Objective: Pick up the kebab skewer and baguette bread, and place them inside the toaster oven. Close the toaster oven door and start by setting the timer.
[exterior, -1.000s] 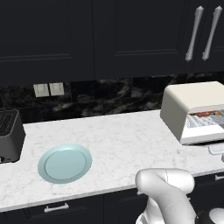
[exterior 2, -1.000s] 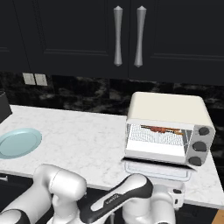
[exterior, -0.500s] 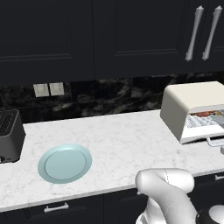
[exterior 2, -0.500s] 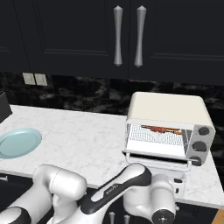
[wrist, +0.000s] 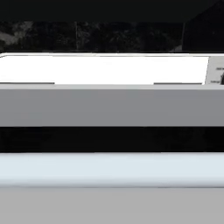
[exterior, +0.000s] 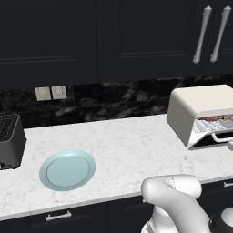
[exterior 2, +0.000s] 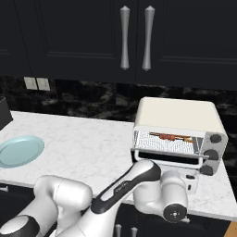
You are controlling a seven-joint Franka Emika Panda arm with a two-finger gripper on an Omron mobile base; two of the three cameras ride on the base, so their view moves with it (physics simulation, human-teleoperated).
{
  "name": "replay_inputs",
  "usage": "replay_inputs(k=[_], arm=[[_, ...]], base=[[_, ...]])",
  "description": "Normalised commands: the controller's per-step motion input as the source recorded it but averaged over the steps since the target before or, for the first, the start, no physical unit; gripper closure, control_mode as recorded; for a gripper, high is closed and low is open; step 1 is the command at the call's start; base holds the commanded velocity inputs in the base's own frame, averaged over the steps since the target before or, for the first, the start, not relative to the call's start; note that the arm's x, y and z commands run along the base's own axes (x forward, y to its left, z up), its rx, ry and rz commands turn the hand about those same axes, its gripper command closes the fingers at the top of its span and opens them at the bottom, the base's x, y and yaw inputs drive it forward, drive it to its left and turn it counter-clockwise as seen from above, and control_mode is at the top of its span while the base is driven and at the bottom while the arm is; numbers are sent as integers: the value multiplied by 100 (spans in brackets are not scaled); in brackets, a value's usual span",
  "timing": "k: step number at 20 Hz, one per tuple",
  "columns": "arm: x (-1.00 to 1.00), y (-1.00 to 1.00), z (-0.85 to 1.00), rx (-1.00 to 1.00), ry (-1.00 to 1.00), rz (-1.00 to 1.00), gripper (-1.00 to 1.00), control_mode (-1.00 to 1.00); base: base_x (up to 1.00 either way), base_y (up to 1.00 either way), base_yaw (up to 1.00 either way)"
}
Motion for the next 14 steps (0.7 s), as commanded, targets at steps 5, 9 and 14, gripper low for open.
replay_inputs(k=[5,9,14], arm=[[45,1,52,0,0,0,-100,-100],[41,0,23,0,0,0,-100,-100],[32,0,12,0,0,0,-100,-100]], base=[[0,0,0],[0,0,0],[0,0,0]])
